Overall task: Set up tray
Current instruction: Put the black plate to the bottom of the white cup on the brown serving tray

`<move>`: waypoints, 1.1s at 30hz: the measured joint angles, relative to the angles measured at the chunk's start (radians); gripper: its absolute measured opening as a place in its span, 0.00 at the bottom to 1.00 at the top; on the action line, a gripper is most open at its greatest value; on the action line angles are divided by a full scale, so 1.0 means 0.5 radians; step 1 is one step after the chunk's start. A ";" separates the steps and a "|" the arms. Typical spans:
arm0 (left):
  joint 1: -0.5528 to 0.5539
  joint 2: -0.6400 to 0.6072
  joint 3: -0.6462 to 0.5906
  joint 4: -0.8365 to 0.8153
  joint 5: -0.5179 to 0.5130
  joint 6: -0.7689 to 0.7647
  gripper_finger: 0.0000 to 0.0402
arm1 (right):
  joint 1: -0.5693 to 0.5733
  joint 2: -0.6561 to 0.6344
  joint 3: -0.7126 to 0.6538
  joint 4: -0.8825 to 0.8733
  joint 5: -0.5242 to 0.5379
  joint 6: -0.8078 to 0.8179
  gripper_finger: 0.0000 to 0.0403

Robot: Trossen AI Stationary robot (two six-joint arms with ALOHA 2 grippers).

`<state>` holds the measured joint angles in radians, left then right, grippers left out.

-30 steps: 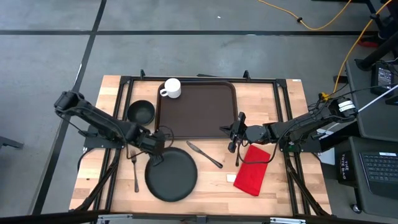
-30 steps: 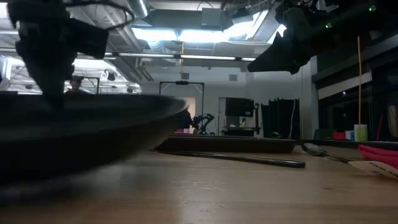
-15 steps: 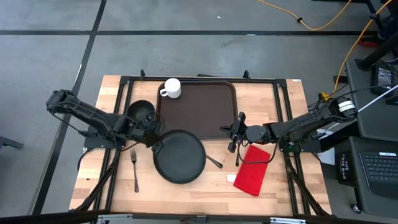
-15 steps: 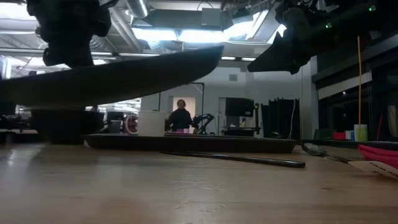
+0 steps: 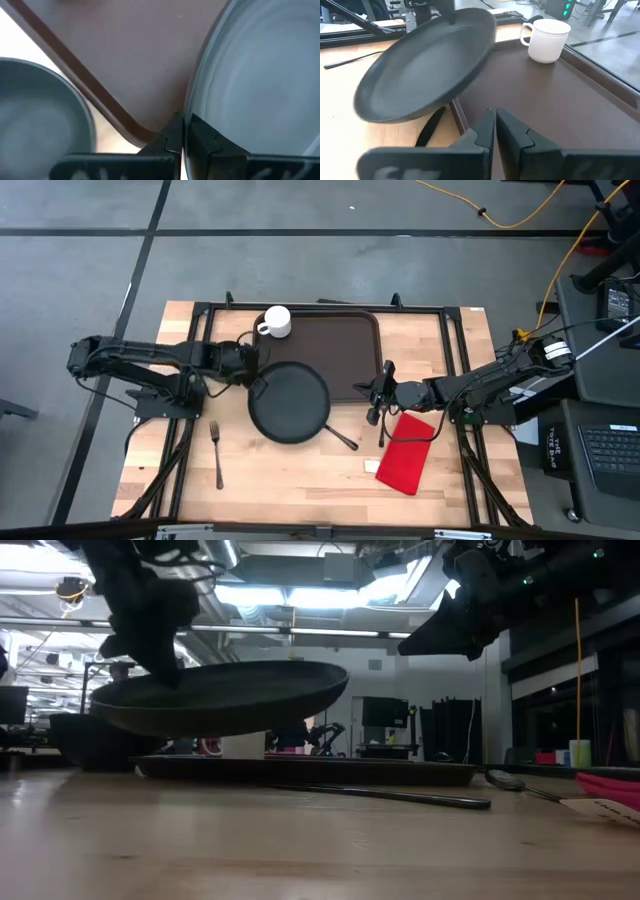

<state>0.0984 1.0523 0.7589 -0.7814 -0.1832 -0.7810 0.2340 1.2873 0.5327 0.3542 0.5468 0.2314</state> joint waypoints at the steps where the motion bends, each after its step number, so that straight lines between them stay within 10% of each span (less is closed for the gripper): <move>1: 0.054 0.000 0.000 0.003 0.018 0.036 0.01 | 0.000 0.000 0.000 0.000 0.000 0.000 0.06; 33: 0.814 0.331 0.002 0.303 0.265 0.673 0.01 | 0.000 0.000 0.000 -0.002 -0.001 -0.004 0.06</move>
<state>0.5052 1.2179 0.7601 -0.6300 -0.0509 -0.4443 0.2343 1.2873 0.5327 0.3534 0.5465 0.2295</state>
